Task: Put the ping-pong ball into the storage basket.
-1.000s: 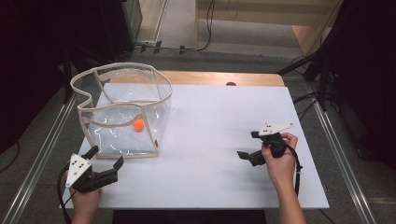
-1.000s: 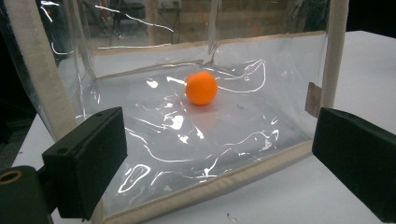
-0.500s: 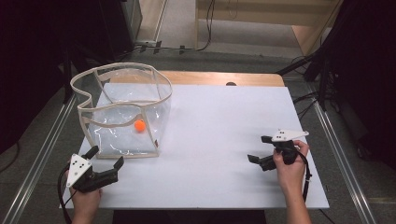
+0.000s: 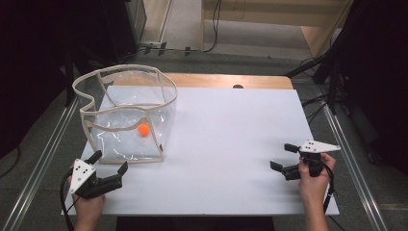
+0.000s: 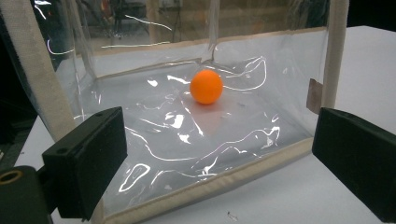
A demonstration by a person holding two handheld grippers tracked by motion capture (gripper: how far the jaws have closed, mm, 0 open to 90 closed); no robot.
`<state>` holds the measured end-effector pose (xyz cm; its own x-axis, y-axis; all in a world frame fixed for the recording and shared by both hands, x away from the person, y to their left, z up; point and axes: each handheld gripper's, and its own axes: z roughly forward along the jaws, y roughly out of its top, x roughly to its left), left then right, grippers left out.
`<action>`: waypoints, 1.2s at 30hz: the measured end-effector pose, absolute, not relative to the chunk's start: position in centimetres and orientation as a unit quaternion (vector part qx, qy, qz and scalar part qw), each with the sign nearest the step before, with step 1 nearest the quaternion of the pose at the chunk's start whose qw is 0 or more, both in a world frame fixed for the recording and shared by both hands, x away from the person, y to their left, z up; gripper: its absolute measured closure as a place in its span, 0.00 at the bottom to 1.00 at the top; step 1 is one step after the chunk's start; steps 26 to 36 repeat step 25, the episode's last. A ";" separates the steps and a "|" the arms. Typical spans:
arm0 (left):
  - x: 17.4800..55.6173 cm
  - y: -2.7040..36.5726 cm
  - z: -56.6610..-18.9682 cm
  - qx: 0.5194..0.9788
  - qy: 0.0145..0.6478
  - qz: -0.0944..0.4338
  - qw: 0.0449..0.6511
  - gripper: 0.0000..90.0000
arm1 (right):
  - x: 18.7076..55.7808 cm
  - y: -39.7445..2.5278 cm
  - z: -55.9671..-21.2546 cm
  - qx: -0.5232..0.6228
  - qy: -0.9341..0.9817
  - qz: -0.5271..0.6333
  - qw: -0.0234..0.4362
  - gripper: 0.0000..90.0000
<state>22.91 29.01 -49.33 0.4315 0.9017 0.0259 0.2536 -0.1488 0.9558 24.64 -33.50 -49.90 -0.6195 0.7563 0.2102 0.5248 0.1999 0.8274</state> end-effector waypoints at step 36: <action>23.0 28.8 -49.3 0.689 0.421 0.331 0.488 0.04 | 22.1 -37.6 -51.4 0.469 0.700 0.515 0.159 0.00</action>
